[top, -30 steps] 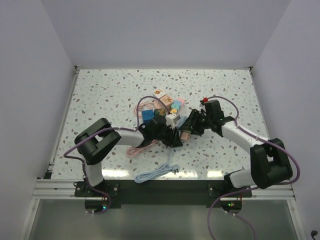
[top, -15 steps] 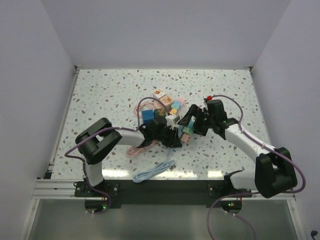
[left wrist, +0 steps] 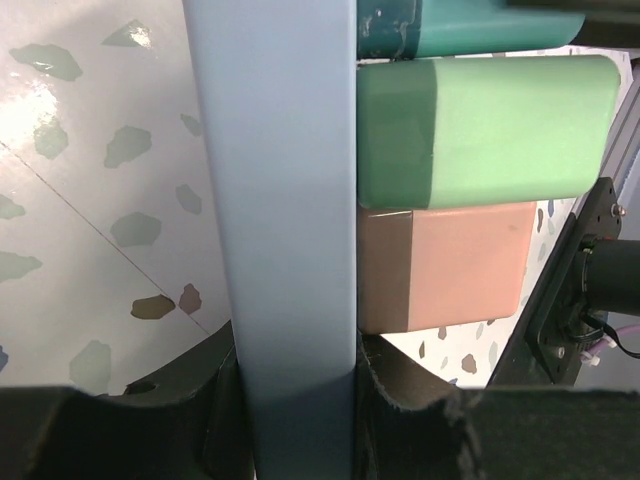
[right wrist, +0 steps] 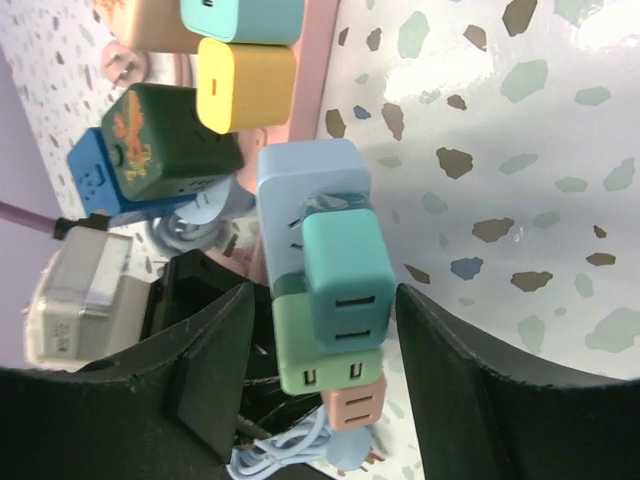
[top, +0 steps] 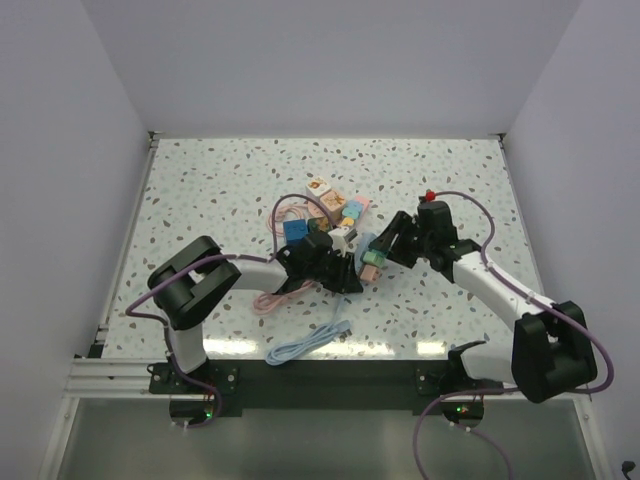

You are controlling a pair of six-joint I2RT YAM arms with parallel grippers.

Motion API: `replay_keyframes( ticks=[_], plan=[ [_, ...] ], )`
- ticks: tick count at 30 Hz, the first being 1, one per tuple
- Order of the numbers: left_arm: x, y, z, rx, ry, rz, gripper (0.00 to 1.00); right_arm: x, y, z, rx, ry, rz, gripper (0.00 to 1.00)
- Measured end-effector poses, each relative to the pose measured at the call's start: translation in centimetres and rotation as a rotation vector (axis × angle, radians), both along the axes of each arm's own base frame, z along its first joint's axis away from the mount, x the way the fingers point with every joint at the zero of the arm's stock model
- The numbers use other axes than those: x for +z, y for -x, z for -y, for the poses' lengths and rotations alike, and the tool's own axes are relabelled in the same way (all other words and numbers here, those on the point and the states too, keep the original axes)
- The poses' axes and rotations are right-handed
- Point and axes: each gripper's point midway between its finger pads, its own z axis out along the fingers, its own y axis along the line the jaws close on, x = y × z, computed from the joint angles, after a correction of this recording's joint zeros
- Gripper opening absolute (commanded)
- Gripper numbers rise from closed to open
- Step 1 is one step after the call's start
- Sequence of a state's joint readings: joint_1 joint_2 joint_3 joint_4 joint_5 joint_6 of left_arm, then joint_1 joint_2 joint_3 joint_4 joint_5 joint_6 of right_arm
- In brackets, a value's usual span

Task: Pull the plug off the socket

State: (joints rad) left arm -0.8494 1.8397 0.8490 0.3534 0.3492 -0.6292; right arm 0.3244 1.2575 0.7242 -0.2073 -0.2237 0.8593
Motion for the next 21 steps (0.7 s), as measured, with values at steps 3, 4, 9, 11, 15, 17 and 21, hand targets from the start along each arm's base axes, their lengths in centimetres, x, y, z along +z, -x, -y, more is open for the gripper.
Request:
replay_keyframes(
  ticks=[3, 4, 9, 11, 15, 17, 21],
  plan=[
    [0.3, 0.1, 0.1, -0.001, 0.008, -0.004, 0.0, -1.0, -0.2, 0.1, 0.005, 0.019, -0.016, 0.41],
    [0.3, 0.1, 0.1, -0.003, 0.01, -0.005, 0.0, -1.5, -0.3, 0.1, 0.009, 0.027, -0.023, 0.36],
    [-0.1, 0.1, -0.5, 0.018, -0.005, -0.034, 0.0, -2.4, -0.8, -0.3, 0.021, 0.03, -0.028, 0.0],
    [-0.2, 0.0, -0.6, 0.024, -0.006, -0.038, 0.0, -2.4, -0.9, -0.4, 0.019, 0.026, -0.029, 0.0],
    [0.5, -0.4, -0.8, 0.027, 0.033, -0.036, 0.0, -1.5, -0.6, -0.1, 0.014, 0.016, -0.004, 0.0],
    [1.3, -0.5, -0.7, 0.011, 0.069, -0.028, 0.0, -0.2, -0.3, 0.2, 0.007, 0.0, 0.031, 0.0],
    [3.4, -0.4, -0.1, -0.032, 0.144, 0.004, 0.0, 2.3, 0.6, 0.9, -0.013, -0.028, 0.11, 0.0]
  ],
)
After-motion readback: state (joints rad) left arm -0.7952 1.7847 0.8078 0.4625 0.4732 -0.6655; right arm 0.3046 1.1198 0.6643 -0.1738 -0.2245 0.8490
